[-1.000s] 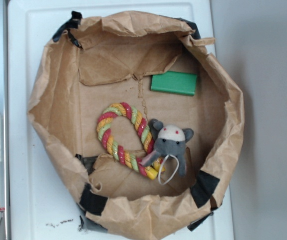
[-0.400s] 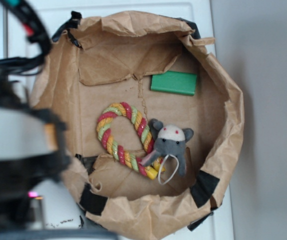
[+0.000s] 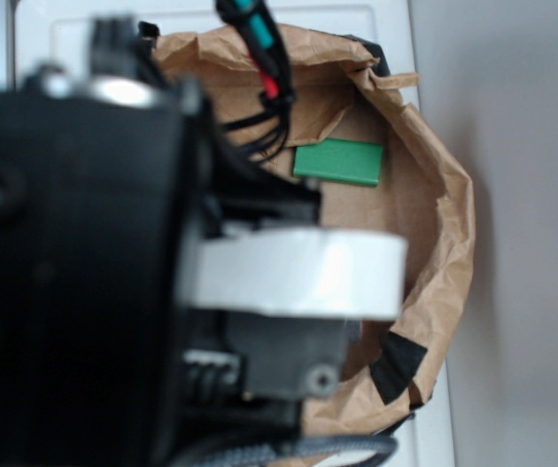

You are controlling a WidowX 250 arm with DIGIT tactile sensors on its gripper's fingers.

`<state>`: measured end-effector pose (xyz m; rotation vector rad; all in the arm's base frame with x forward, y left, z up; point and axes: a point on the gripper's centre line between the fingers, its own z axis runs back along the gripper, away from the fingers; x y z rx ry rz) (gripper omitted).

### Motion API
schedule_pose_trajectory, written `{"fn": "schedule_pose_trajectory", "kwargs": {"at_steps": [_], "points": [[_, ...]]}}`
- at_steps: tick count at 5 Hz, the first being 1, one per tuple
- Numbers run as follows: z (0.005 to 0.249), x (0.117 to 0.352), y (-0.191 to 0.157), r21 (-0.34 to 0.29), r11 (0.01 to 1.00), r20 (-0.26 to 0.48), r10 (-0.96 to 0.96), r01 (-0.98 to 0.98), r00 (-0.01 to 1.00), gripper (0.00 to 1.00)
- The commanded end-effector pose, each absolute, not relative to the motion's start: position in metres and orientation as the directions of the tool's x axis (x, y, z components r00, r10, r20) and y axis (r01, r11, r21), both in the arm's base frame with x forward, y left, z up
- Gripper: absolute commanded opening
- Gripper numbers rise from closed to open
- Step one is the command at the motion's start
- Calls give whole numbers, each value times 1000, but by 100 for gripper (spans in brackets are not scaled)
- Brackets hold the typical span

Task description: Grab the gray animal.

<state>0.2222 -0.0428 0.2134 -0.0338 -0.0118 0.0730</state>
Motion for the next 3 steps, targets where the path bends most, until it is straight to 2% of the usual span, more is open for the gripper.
{"fn": "schedule_pose_trajectory", "kwargs": {"at_steps": [1, 2, 3], "points": [[229, 226, -46, -46, 998, 69, 53, -50, 996, 100], [182, 246, -30, -85, 989, 131, 130, -119, 983, 100], [149, 269, -21, -95, 983, 190, 171, -156, 967, 100]]}}
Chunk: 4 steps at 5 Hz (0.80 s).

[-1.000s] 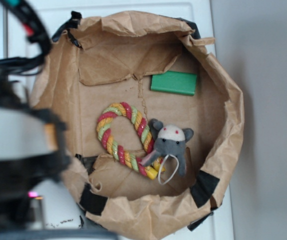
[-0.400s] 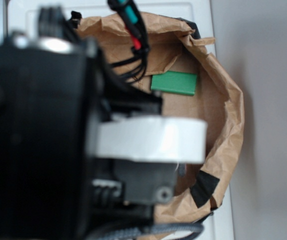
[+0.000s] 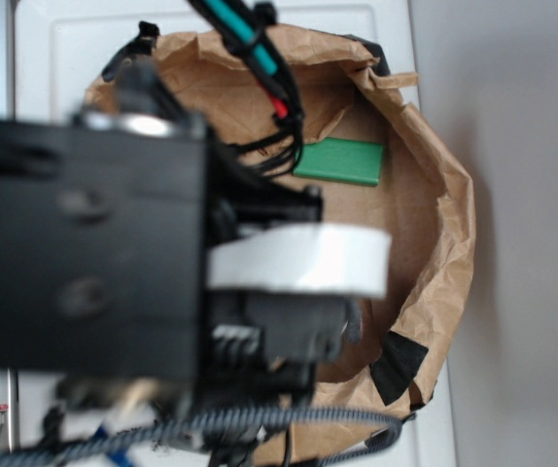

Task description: Grab the gray animal.

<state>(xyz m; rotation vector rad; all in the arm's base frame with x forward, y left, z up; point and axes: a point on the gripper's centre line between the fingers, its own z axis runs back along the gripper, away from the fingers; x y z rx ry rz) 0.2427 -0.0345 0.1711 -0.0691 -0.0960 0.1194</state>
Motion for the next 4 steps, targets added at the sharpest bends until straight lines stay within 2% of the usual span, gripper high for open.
{"fn": "schedule_pose_trajectory", "kwargs": {"at_steps": [1, 2, 3, 4], "points": [[131, 281, -9, -120, 973, 228, 219, -195, 949, 100], [108, 293, -15, -79, 971, 205, 237, -225, 950, 100], [90, 306, -33, -39, 966, 217, 258, -255, 942, 100], [59, 308, -58, -53, 979, 119, 201, -196, 972, 100]]}}
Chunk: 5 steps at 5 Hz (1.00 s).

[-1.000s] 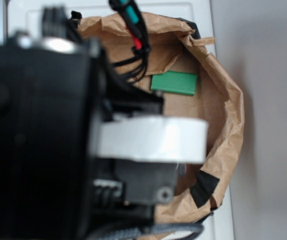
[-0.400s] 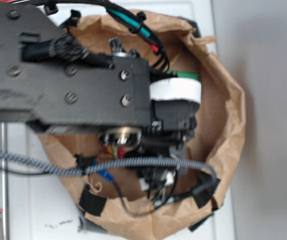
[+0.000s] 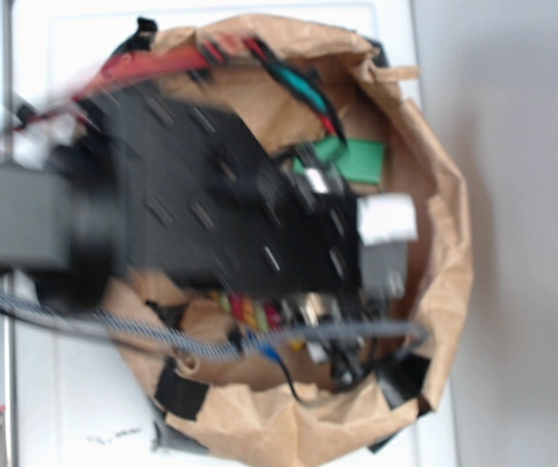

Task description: Grab the gray animal.

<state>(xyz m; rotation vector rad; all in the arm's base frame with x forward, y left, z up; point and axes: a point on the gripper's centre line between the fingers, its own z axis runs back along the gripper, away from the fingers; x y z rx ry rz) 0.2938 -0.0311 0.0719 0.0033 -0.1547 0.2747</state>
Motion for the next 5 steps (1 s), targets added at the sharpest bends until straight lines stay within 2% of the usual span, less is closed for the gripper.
{"fn": "schedule_pose_trajectory", "kwargs": {"at_steps": [1, 2, 3, 4, 5], "points": [[54, 315, -71, -111, 985, 168, 152, -135, 974, 99], [66, 320, -67, -133, 983, 202, 150, -125, 968, 0], [95, 288, -49, -186, 978, 204, 138, -100, 969, 0], [143, 236, -16, -210, 972, 264, 165, -110, 950, 0], [185, 223, 5, -233, 964, 241, 185, -128, 953, 0]]}}
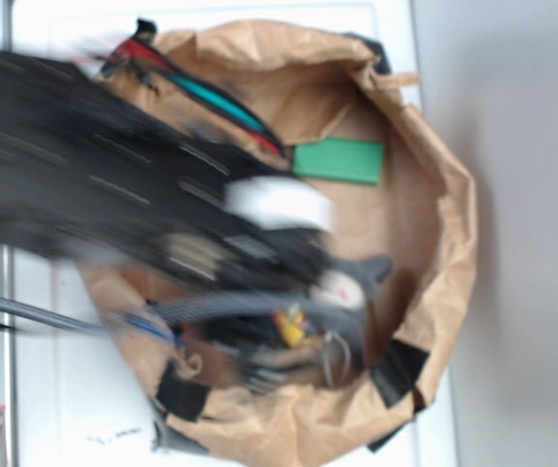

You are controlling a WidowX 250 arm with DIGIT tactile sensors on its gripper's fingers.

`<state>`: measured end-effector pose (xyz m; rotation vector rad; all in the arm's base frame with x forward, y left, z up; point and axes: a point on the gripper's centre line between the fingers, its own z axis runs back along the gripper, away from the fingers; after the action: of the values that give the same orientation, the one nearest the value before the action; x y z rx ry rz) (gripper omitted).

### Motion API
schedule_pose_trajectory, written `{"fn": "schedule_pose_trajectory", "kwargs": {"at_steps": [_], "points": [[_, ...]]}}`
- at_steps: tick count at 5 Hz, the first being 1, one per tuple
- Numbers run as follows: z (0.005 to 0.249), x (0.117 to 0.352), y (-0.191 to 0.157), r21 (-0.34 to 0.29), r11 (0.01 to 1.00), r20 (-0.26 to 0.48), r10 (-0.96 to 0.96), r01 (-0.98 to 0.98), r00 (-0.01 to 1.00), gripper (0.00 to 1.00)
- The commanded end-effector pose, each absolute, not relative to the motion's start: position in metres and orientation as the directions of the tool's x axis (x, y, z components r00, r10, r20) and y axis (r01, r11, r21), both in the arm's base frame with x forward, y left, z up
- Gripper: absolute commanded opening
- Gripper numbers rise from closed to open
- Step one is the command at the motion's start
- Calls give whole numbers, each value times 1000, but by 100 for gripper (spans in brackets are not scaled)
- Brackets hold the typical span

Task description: Grab the gray animal.

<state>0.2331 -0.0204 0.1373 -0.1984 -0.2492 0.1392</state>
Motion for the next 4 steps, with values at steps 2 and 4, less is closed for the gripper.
{"fn": "schedule_pose_trajectory", "kwargs": {"at_steps": [2, 4], "points": [[198, 240, 15, -165, 978, 219, 161, -126, 962, 100], [134, 319, -12, -62, 965, 246, 263, -256, 933, 100]]}}
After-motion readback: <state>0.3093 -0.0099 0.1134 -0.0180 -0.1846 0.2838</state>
